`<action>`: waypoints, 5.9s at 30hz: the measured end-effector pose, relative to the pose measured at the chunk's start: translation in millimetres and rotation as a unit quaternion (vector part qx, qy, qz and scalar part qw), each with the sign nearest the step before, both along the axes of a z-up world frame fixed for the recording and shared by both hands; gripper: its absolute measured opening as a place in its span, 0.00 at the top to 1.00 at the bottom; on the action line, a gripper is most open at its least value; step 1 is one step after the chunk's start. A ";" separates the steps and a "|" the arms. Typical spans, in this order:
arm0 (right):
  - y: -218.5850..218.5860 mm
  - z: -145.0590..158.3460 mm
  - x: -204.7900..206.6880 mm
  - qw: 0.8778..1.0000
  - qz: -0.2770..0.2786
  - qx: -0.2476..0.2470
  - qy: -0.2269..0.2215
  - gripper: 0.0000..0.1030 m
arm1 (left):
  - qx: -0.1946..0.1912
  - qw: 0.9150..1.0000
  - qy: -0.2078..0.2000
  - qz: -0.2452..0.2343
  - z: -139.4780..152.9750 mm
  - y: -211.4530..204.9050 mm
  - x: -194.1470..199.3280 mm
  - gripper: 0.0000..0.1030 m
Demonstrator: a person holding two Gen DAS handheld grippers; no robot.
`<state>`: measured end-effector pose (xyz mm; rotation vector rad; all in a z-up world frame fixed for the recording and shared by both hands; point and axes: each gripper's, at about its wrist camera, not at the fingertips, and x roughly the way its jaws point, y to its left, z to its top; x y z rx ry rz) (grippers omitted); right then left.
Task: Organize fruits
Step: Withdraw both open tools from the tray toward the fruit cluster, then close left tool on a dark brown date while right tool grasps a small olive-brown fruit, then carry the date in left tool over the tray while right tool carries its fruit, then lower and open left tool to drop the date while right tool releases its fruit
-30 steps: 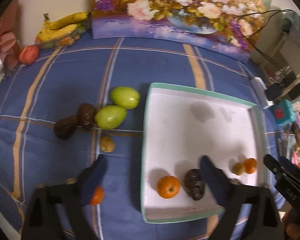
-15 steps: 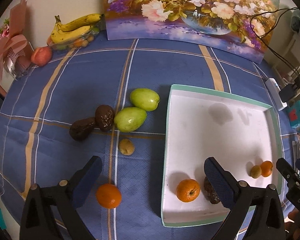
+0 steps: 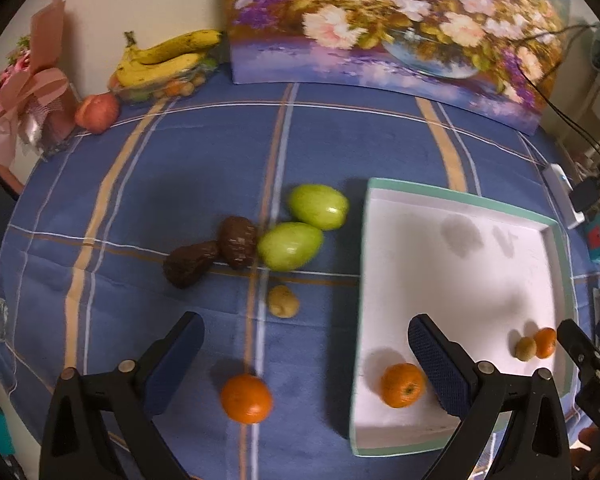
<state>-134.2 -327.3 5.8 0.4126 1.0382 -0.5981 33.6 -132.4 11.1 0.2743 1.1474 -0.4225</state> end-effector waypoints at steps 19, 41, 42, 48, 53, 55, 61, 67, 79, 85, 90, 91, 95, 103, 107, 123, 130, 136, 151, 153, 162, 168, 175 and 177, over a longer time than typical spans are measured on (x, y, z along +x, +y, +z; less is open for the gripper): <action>71.8 5.1 62.0 0.998 0.068 0.009 -0.014 0.05 | 0.035 0.992 -0.055 0.106 12.3 103.5 51.0 0.00; 141.9 2.9 128.9 0.984 0.166 0.016 -0.059 0.05 | -0.013 0.991 -0.035 0.129 7.4 130.8 81.2 0.00; 143.5 1.4 131.9 0.984 0.168 0.019 -0.063 0.05 | -0.016 0.991 -0.033 0.129 6.3 130.1 82.4 0.00; 150.2 -7.5 144.3 0.982 0.175 0.028 -0.059 0.26 | -0.033 0.991 -0.003 0.132 -10.5 121.0 90.6 0.09; 159.8 -20.7 155.0 0.979 0.194 0.038 -0.047 0.41 | -0.045 0.989 0.032 0.137 -31.1 113.7 98.3 0.13; 163.3 -26.4 159.7 0.978 0.202 0.040 -0.040 0.52 | -0.048 0.989 0.041 0.136 -37.1 111.0 101.2 0.18; 165.9 -43.8 171.5 0.975 0.210 0.063 -0.024 0.62 | -0.065 0.987 0.073 0.131 -55.7 101.0 106.7 0.33; 168.4 -58.2 179.4 0.974 0.213 0.076 -0.007 0.70 | -0.081 0.984 0.097 0.127 -66.5 93.1 108.0 0.50; 171.3 -63.7 180.5 0.970 0.220 0.103 -0.010 0.76 | -0.099 0.982 0.092 0.128 -56.2 97.5 104.0 0.64; 162.8 -44.4 171.3 0.972 0.208 0.103 -0.032 0.76 | -0.112 0.983 0.066 0.134 -31.2 104.9 97.6 0.64; 152.5 -29.5 159.5 0.975 0.193 0.099 -0.051 0.76 | -0.126 0.982 0.051 0.131 -12.6 105.8 91.3 0.64; 150.3 -26.5 156.5 0.975 0.190 0.098 -0.055 0.76 | -0.128 0.982 0.049 0.129 -10.1 105.1 89.6 0.64; 146.1 -15.9 147.1 0.976 0.188 0.087 -0.064 0.76 | -0.130 0.983 0.041 0.121 -2.3 100.0 79.5 0.64; 141.7 -0.5 136.6 0.976 0.188 0.080 -0.078 0.76 | -0.140 0.983 0.039 0.111 7.1 94.1 62.5 0.64; 136.4 4.4 125.9 0.978 0.178 0.075 -0.077 0.76 | -0.147 0.983 0.031 0.105 15.4 91.6 55.8 0.64; 65.8 4.3 73.9 0.994 0.073 0.070 -0.051 0.76 | -0.146 0.988 0.034 0.031 27.0 39.1 21.4 0.64; 20.7 0.1 39.0 0.997 0.005 0.067 -0.047 0.75 | -0.136 0.990 0.038 -0.016 27.2 0.9 -1.7 0.64; -4.0 -0.2 15.3 0.996 -0.025 0.065 -0.048 0.75 | -0.127 0.990 0.045 -0.050 22.8 -27.5 -17.9 0.64; -12.8 -15.7 14.0 0.995 -0.027 0.079 -0.045 0.75 | -0.119 0.989 0.065 -0.066 -2.2 -50.2 -21.7 0.64; -12.1 -22.2 17.1 0.996 -0.024 0.081 -0.037 0.75 | -0.117 0.989 0.072 -0.063 -11.1 -51.4 -19.5 0.64; -10.8 -48.7 25.3 0.997 -0.013 0.078 -0.007 0.75 | -0.103 0.988 0.101 -0.048 -43.0 -53.6 -12.5 0.64; -13.5 -63.3 26.2 0.996 -0.015 0.087 0.009 0.75 | -0.094 0.989 0.108 -0.042 -50.9 -52.8 -9.8 0.64; -14.6 -63.8 26.2 0.996 -0.015 0.088 0.010 0.75 | -0.086 0.989 0.108 -0.046 -50.1 -55.3 -10.3 0.64; -14.7 -63.6 26.5 0.996 -0.014 0.087 0.012 0.75 | -0.079 0.990 0.106 -0.046 -49.1 -55.8 -9.9 0.64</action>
